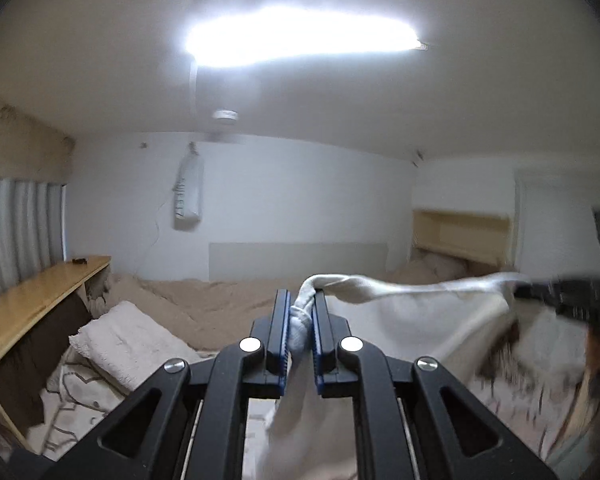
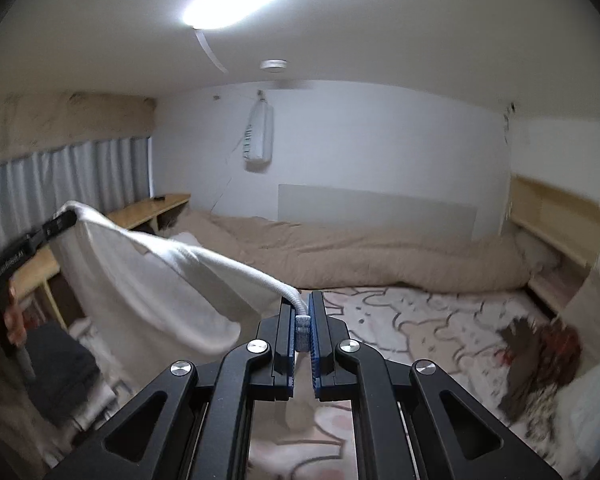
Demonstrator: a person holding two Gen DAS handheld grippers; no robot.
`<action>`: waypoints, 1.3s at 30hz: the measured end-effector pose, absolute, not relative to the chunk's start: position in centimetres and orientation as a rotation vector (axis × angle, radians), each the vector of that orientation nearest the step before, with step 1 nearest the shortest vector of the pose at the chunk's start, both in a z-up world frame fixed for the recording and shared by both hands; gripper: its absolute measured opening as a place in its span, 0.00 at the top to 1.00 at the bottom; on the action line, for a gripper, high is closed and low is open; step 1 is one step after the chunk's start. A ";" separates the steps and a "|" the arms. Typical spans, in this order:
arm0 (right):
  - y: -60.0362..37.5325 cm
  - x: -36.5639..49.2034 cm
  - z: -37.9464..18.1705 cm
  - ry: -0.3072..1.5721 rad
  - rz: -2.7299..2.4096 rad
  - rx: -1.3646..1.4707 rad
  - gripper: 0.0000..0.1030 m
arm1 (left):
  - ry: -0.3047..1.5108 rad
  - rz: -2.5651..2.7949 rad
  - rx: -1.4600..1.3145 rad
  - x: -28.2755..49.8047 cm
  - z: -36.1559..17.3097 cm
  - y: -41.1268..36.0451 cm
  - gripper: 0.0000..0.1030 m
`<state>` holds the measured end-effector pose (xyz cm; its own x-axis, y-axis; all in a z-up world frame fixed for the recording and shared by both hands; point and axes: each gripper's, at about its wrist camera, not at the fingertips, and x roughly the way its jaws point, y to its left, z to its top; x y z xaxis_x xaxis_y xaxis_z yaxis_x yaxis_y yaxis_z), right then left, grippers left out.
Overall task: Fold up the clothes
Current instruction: 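Grasp the T-shirt with the left tool while the right tool holds it up, then lay the T-shirt flat on the bed and open both tools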
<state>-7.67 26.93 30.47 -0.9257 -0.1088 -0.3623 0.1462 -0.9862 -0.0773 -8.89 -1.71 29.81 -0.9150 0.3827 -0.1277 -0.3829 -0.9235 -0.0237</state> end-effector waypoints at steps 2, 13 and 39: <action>26.3 -6.4 26.7 0.237 -2.883 0.650 0.94 | 0.073 2.707 -0.302 -7.3 24.8 -2.1 0.90; 24.0 -2.9 -7.5 0.168 -2.398 1.487 0.94 | 0.025 2.427 -1.245 0.3 -12.6 -5.1 0.90; 26.5 0.4 -15.2 -0.399 -2.287 1.706 0.21 | 0.010 2.069 -1.408 -3.3 -16.6 -3.1 0.41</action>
